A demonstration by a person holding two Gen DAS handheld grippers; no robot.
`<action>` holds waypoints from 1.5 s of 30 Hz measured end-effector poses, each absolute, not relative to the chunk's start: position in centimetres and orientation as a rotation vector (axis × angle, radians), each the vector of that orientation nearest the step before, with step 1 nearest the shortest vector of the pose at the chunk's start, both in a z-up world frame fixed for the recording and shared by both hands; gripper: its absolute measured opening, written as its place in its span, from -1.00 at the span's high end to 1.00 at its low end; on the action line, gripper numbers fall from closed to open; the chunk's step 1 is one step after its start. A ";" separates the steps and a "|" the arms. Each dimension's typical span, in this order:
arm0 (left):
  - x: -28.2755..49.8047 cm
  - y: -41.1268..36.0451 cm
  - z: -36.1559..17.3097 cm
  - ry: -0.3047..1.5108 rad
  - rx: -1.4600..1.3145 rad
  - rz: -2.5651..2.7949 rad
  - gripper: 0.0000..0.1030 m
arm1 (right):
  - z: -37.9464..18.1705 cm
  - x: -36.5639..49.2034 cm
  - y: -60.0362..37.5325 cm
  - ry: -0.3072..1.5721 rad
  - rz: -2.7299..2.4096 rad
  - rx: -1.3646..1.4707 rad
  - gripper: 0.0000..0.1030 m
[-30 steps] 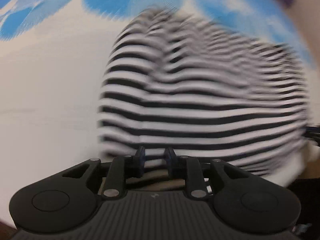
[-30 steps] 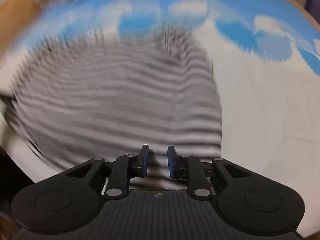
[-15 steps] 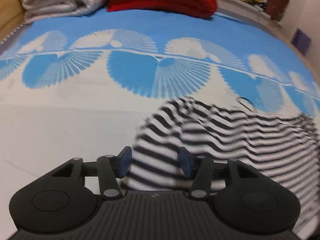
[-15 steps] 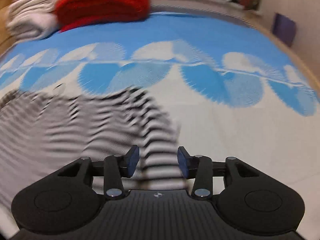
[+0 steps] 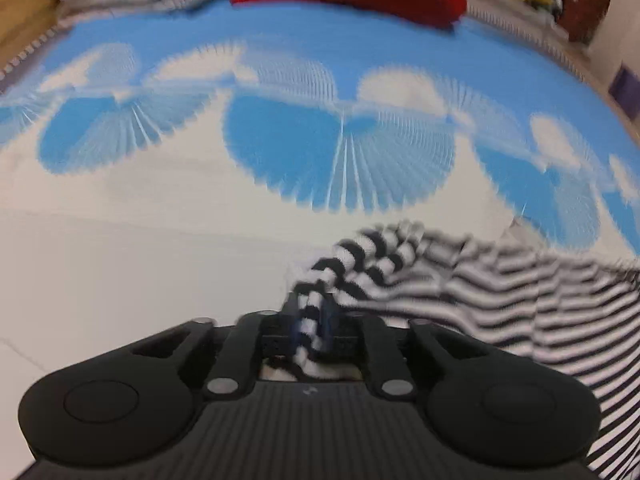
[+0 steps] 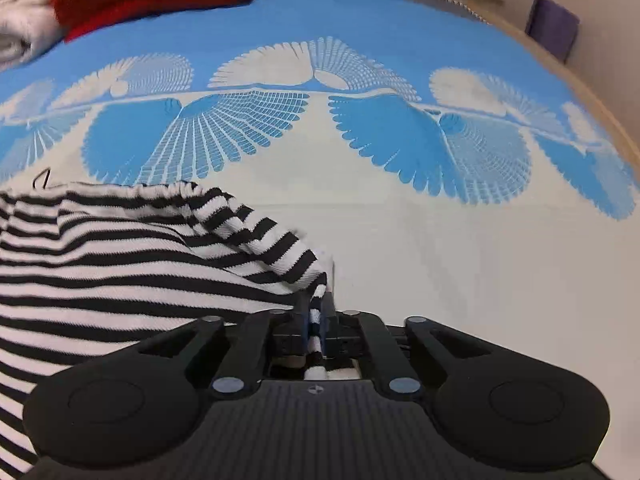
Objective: Fold small clothes
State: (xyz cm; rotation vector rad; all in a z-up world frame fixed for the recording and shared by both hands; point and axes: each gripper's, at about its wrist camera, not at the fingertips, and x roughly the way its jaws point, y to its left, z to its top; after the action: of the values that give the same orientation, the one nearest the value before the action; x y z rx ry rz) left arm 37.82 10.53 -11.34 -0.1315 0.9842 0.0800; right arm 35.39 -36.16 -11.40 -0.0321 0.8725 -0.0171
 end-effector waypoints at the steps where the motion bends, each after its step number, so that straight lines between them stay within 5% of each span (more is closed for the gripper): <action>1: 37.1 10.6 -10.2 0.945 -0.153 0.049 0.51 | -10.5 34.9 -36.1 0.839 -0.018 -0.026 0.66; 5: 34.8 8.7 -8.6 0.960 -0.193 -0.233 0.46 | -6.6 31.2 -35.8 0.686 0.136 0.039 0.36; 13: 34.2 0.9 -14.1 1.086 0.223 -0.362 0.25 | -11.4 29.9 -31.2 0.946 0.442 -0.094 0.34; 22: 28.6 -1.9 -10.3 1.015 0.197 -0.714 0.29 | -8.0 26.5 -30.9 0.866 0.664 0.082 0.30; 27: 28.2 -5.1 -14.8 1.065 0.425 -0.657 0.30 | -11.5 24.9 -25.5 0.968 0.723 -0.221 0.25; 33: 28.4 -0.3 -11.1 1.054 0.273 -0.617 0.31 | -9.3 24.8 -28.2 0.918 0.659 -0.138 0.26; 45: 28.5 6.4 -12.2 1.224 0.216 -0.457 0.42 | -11.5 23.8 -36.1 1.070 0.416 -0.167 0.26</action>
State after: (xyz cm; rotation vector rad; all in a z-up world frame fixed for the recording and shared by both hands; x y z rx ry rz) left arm 28.52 6.36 -12.15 0.2157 1.2236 -0.4568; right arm 23.84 -36.09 -11.50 -0.1670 1.0699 0.4162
